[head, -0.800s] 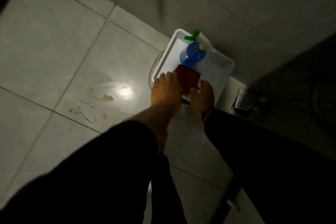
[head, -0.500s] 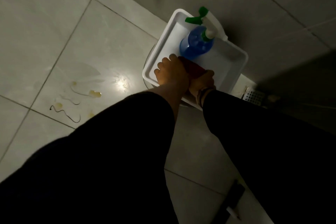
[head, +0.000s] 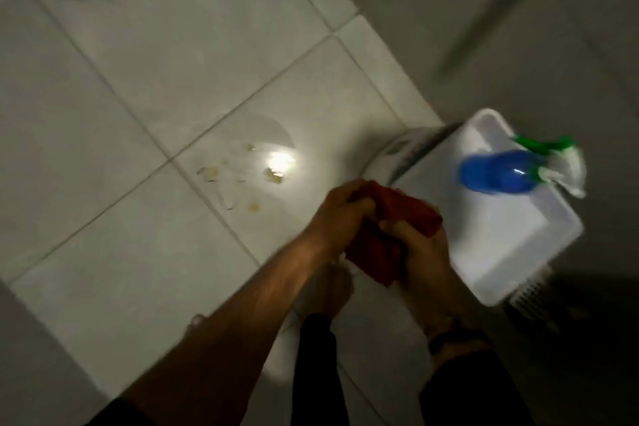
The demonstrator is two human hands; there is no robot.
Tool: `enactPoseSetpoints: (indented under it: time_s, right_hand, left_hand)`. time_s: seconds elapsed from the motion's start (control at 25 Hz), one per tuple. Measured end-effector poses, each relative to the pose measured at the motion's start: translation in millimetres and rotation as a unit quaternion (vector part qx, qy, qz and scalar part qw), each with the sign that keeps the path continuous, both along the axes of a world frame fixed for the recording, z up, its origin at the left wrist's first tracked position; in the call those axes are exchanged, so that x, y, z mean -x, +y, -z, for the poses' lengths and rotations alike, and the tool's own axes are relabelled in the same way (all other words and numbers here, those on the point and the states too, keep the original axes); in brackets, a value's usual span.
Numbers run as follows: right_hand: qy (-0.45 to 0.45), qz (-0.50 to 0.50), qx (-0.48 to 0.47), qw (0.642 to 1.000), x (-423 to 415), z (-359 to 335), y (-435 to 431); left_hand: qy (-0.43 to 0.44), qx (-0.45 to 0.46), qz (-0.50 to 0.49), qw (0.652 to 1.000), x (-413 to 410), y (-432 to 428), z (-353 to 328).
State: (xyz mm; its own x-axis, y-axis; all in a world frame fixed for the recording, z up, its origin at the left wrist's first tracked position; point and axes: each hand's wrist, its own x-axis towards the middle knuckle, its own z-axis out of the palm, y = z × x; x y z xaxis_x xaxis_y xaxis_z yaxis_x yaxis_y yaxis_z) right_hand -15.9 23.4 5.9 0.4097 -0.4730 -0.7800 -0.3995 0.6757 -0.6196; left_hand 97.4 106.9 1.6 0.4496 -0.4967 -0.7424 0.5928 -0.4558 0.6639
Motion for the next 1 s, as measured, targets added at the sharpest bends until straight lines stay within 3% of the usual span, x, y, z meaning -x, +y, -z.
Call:
enactPoseSetpoints:
  time_s: [0.08, 0.16, 0.24, 0.32, 0.44, 0.6, 0.68, 0.72, 0.76, 0.88, 0.92, 1.0]
  right_hand:
    - [0.043, -0.055, -0.077, 0.995, -29, 18, 42]
    - [0.083, -0.117, -0.097, 0.985, -62, 45, 85]
    - [0.078, -0.199, -0.074, 0.974, -100, 87, 116]
    - [0.059, -0.319, 0.029, 0.946, -140, 140, 142]
    - [0.01, -0.476, 0.277, 0.835, -204, 239, 184]
    - [-0.044, -0.575, 0.503, 0.644, -272, 347, 226]
    - [-0.035, -0.643, 0.559, 0.522, -281, 391, 249]
    - [-0.035, -0.653, 0.586, 0.478, -283, 408, 261]
    - [-0.034, -0.647, 0.615, 0.449, -283, 420, 272]
    - [-0.095, -0.619, 0.638, 0.448, -260, 431, 292]
    - [-0.152, -0.64, 0.629, 0.414, -234, 428, 289]
    - [-0.209, -0.721, 0.591, 0.296, -176, 417, 271]
  left_hand:
    - [0.013, 0.001, -0.031, 0.999, -21, 58, 21]
    - [-0.045, -0.053, -0.064, 0.996, -28, 116, 59]
    - [-0.085, -0.153, -0.126, 0.976, -33, 169, 113]
    - [-0.099, -0.269, -0.132, 0.949, -37, 224, 184]
    - [-0.208, -0.429, -0.011, 0.879, -44, 312, 301]
    - [-0.357, -0.493, 0.038, 0.793, -49, 382, 406]
    - [-0.424, -0.493, 0.032, 0.759, -38, 399, 438]
    - [-0.454, -0.483, 0.021, 0.748, -37, 404, 450]
    - [-0.471, -0.474, 0.01, 0.744, -36, 408, 456]
    - [-0.491, -0.478, -0.003, 0.728, -38, 407, 457]
    - [-0.491, -0.477, -0.006, 0.729, -38, 405, 454]
    - [-0.486, -0.468, -0.007, 0.738, -36, 406, 450]
